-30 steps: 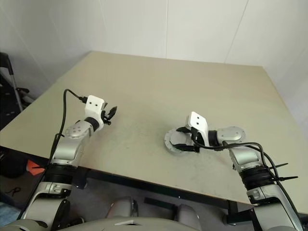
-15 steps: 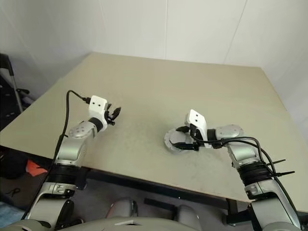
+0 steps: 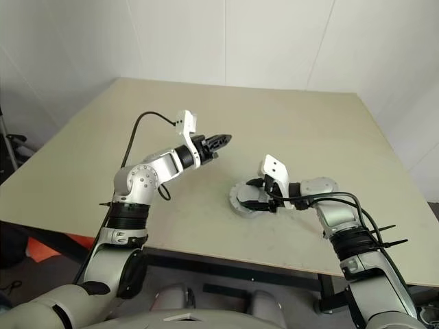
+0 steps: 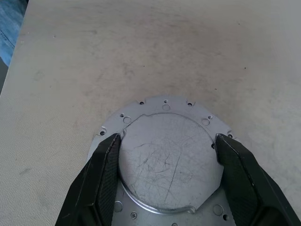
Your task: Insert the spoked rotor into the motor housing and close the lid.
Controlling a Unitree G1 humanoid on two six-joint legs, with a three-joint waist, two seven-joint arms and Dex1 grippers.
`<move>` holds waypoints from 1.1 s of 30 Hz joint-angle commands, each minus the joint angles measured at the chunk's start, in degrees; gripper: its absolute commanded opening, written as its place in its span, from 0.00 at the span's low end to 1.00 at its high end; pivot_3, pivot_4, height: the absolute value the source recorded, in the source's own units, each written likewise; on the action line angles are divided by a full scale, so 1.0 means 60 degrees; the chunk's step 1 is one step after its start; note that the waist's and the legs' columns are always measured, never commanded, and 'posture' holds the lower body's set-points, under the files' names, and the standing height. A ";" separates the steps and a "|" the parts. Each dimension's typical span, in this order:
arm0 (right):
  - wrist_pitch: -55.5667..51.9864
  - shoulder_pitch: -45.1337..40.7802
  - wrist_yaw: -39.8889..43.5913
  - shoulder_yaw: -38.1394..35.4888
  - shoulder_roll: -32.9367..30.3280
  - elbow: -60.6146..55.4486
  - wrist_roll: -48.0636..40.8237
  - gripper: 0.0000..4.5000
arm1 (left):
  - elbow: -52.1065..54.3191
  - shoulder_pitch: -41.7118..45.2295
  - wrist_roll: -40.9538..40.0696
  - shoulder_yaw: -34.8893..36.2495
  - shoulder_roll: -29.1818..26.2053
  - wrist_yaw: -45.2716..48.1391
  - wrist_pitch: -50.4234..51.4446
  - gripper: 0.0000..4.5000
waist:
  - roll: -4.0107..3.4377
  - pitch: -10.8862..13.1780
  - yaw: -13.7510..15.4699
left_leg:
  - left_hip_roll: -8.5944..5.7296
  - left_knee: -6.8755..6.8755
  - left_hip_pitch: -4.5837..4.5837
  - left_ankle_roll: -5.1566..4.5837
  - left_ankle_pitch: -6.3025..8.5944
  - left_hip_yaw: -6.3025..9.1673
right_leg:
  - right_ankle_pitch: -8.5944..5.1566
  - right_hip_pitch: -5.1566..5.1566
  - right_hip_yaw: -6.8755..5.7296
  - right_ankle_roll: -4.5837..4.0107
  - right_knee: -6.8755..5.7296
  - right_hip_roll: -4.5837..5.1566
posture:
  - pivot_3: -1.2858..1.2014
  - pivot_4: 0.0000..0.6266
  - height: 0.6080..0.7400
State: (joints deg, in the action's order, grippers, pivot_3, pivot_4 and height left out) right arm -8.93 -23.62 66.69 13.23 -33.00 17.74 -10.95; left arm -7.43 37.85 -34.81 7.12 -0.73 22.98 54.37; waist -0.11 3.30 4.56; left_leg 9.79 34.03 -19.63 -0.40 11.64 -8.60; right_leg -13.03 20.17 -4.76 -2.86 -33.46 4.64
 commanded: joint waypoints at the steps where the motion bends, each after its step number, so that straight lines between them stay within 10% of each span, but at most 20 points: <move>1: -0.0192 0.0269 -0.0794 0.0143 -0.0120 0.0711 0.0861 0.69 | 0.0388 -0.0083 -0.0923 0.0198 -0.0012 0.0219 0.1164 0.01 | 0.0000 0.0000 -0.0013 | 0.0001 -0.0001 -0.0003 0.0000 0.0000 0.0000 | 0.0000 0.0002 0.0000 0.0000 -0.0002 -0.0001 | 0.52 0.00 1.00; 9: -0.0014 0.0185 -0.0972 0.0235 -0.0080 0.0761 0.0908 0.69 | -0.0236 -0.0122 -0.2083 0.0825 0.0124 0.0215 0.2689 0.01 | -0.0021 0.0023 -0.0095 | 0.0001 -0.0005 0.0007 -0.0001 0.0001 -0.0001 | -0.0002 0.0001 -0.0019 0.0003 0.0051 -0.0001 | 0.52 0.00 1.00; 18: 0.0169 0.0039 -0.1126 0.0292 -0.0040 0.0804 0.0968 0.69 | -0.2486 0.0101 -0.0885 -0.0252 0.0005 0.0562 0.2261 0.01 | -0.0180 0.0099 -0.0419 | 0.0080 -0.0225 0.0066 -0.0026 0.0023 0.0046 | -0.0005 -0.0241 -0.0521 0.0018 0.0616 0.0124 | 0.52 0.00 1.00; 32: -0.0610 0.0007 -0.0662 0.0191 -0.0173 0.0496 0.0502 0.69 | -0.3211 0.0329 -0.0174 -0.0412 0.0023 0.0659 0.1869 0.01 | -0.0182 0.0145 -0.0461 | 0.0027 -0.0317 0.0108 -0.0057 0.0046 0.0026 | -0.0027 -0.0250 -0.0675 0.0056 0.0622 0.0277 | 0.52 0.00 1.00; 33: -0.0692 0.0030 -0.0506 0.0266 -0.0261 0.0394 0.0517 0.85 | -0.3219 0.0327 -0.0151 -0.0396 0.0025 0.0636 0.1863 0.00 | -0.0181 0.0152 -0.0428 | 0.0001 -0.0340 0.0133 -0.0056 0.0047 0.0024 | -0.0028 -0.0203 -0.0658 0.0059 0.0616 0.0276 | 0.52 0.00 1.00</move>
State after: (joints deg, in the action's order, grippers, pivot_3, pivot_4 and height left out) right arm -9.60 -24.72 63.41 14.31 -31.96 17.55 -10.39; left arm -26.54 39.42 -36.64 4.62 -0.36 27.38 65.48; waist -1.19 4.21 1.99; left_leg 9.75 31.92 -18.87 -0.77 11.97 -8.47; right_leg -13.21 19.05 -8.90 -2.49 -29.68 6.36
